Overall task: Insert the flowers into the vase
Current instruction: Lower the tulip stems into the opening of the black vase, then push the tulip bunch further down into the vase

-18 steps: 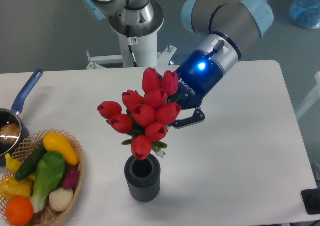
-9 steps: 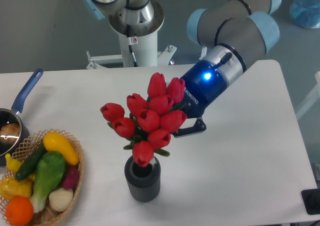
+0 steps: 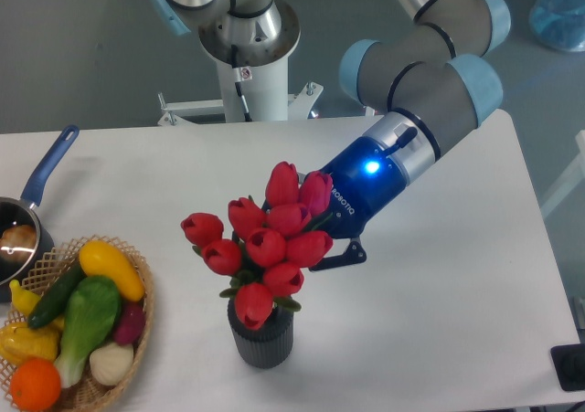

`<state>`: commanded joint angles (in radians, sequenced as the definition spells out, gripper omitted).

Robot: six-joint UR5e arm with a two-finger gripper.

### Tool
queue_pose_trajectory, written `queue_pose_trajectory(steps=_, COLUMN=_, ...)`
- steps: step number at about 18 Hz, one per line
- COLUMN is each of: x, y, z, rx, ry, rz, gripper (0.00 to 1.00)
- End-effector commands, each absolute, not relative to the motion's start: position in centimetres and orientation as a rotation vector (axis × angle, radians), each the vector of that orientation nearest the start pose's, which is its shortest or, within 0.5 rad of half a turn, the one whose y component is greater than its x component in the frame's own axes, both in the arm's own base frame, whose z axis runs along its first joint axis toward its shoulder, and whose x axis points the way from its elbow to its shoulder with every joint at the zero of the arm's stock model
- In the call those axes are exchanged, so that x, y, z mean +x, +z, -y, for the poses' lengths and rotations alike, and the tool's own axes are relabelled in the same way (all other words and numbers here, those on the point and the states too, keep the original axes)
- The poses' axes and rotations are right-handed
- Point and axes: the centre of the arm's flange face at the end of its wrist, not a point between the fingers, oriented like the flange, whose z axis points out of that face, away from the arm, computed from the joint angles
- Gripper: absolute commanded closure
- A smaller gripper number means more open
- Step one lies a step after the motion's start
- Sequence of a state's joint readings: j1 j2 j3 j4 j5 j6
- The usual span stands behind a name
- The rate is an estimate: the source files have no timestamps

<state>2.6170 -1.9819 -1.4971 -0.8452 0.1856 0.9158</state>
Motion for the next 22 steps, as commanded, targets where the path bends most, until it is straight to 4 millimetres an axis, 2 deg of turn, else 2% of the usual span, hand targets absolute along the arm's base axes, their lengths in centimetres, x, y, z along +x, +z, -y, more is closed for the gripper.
queue_pose_trajectory(steps=6, x=-42.7, y=41.4, z=-53.7, rx=-1.827, ry=-0.537, rz=-0.167, gripper=1.00)
queue_pose_trajectory(steps=11, x=-42.8, y=38.4, z=-54.9, rx=-1.869, ry=-0.565, rz=-0.150, gripper=1.00)
queue_pose_trajectory(steps=17, x=-42.8, y=36.7, z=-55.4, rx=-1.906, ry=-0.566, rz=-0.141, gripper=0.96)
queue_pose_trajectory(steps=19, x=-42.8, y=35.4, z=-55.4, rx=-1.935, ry=-0.560, rz=-0.138, gripper=0.96)
queue_pose_trajectory(steps=22, x=-42.5, y=34.4, z=-55.4, rx=-1.950, ry=-0.552, rz=-0.153, gripper=0.90)
